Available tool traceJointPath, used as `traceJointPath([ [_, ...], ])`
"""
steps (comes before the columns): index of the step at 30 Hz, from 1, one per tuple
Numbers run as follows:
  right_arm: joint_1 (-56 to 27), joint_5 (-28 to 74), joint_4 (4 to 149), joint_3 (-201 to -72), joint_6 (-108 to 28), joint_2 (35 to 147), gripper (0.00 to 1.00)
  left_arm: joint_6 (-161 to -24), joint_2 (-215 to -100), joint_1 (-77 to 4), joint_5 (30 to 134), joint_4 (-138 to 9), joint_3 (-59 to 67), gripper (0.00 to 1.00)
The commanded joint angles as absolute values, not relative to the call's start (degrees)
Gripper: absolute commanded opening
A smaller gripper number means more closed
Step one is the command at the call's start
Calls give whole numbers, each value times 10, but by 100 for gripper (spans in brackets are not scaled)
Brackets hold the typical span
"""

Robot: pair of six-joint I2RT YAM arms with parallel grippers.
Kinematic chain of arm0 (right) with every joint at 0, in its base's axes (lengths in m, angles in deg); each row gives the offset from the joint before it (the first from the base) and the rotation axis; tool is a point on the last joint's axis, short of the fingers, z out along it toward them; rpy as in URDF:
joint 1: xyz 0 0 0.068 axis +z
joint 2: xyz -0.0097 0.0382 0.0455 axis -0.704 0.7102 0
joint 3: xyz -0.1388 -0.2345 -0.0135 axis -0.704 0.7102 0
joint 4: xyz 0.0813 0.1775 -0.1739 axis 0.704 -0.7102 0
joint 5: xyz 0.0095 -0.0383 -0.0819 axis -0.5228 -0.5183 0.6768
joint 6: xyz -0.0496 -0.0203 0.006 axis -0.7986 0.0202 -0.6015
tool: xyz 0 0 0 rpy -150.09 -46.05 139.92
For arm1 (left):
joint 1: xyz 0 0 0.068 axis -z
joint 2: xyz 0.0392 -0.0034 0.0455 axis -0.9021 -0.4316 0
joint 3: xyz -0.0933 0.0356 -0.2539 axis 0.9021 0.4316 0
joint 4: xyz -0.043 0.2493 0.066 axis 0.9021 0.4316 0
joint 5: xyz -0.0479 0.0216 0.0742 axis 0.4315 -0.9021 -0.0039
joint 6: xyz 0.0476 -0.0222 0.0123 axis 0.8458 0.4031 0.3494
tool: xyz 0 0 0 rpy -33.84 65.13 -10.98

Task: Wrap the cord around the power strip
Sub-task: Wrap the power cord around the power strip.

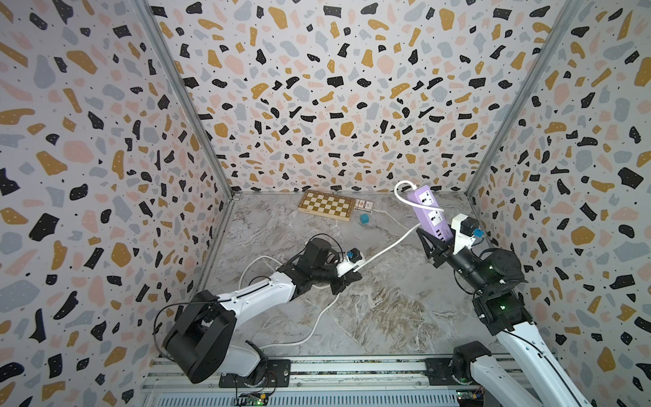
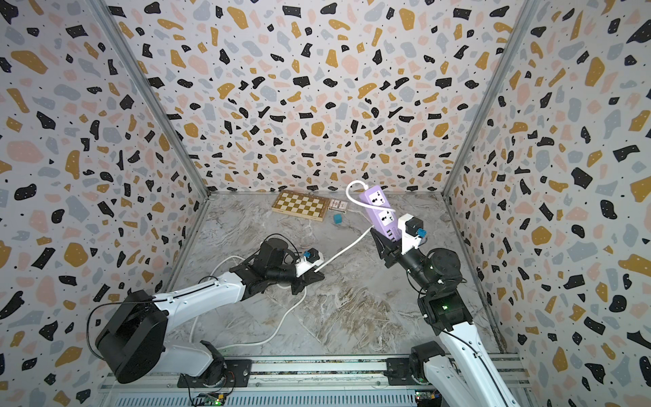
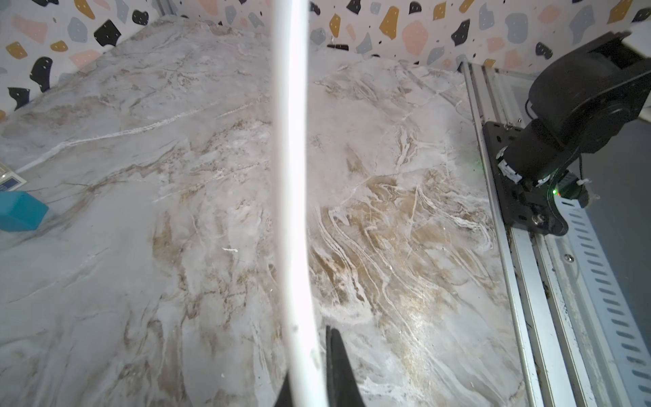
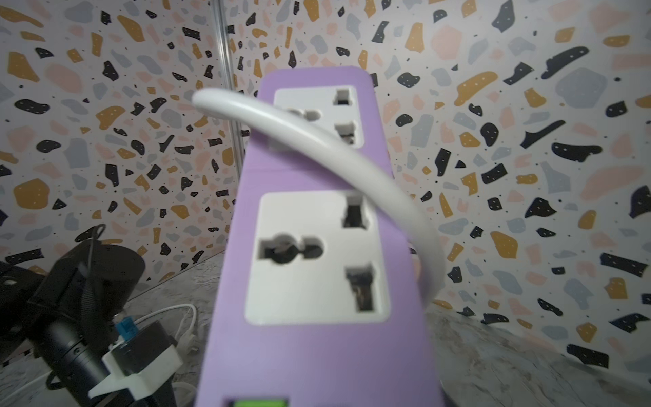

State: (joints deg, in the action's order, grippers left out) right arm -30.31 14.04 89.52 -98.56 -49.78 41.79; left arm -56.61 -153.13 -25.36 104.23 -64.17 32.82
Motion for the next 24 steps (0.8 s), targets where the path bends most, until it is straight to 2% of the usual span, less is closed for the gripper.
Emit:
traceJointPath([
  [1,-324,175,896,-991,-503,406,0,-514,-1485,-228,993,-534,293,0],
  [5,-325,200,833,-987,-585,414,0,-469,-1418,-201,927,-431,241,0],
  [10,-314,138,752,-984,-671,462,0,-405,-1390,-166,900,-321,123,0],
  [17,-171,182,709,-952,-748,496,0,-330,-1478,-112,865,-182,-93,0],
  [24,-84,122,709,-916,-817,481,0,-289,-1569,-113,765,-136,-238,0],
])
